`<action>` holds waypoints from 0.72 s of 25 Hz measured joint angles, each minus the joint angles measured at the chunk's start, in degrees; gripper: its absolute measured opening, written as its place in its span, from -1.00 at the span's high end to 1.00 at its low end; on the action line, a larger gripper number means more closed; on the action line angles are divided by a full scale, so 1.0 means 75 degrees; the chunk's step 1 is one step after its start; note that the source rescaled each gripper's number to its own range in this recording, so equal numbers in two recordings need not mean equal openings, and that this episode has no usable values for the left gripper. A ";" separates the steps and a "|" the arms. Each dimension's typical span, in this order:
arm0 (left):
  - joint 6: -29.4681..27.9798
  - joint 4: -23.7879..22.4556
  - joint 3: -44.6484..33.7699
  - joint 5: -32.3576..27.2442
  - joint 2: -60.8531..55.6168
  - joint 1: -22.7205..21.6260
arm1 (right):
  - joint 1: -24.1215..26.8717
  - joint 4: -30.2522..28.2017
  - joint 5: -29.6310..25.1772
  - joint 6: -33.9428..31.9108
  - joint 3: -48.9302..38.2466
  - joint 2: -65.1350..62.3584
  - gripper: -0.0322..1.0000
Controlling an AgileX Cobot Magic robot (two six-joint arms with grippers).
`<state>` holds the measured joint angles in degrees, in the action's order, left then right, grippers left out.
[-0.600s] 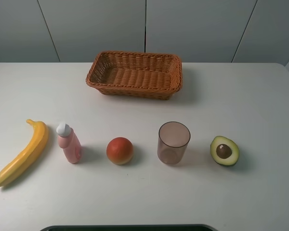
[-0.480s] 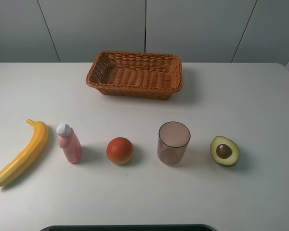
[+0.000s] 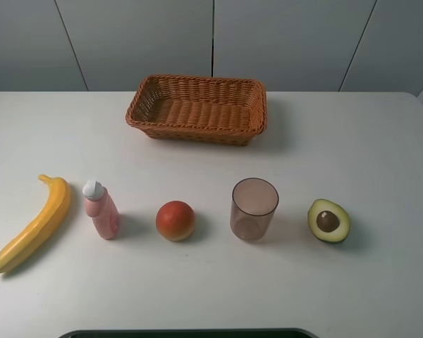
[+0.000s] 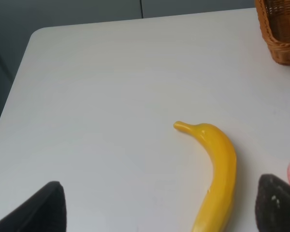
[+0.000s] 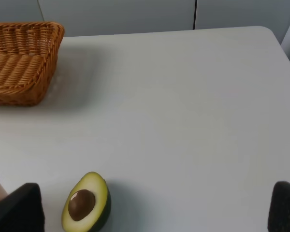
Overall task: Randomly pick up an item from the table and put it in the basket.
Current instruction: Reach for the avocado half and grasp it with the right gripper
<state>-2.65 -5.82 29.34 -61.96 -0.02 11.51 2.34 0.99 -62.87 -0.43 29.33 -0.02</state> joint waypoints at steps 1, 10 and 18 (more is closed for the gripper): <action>0.0000 0.0000 0.0000 0.0000 0.0000 0.0000 | 0.0000 0.0000 0.0000 0.0000 0.0000 0.0000 -1.00; 0.0015 0.0000 0.0000 0.0000 0.0000 0.0000 | 0.0000 0.0000 0.0000 0.0000 0.0000 0.0000 -1.00; 0.0015 0.0000 0.0000 0.0000 0.0000 0.0000 | 0.0000 0.0000 0.0000 -0.0016 0.0000 0.0000 -1.00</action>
<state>-2.54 -5.82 29.34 -61.96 -0.02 11.51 2.34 0.99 -62.87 -0.55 29.33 -0.02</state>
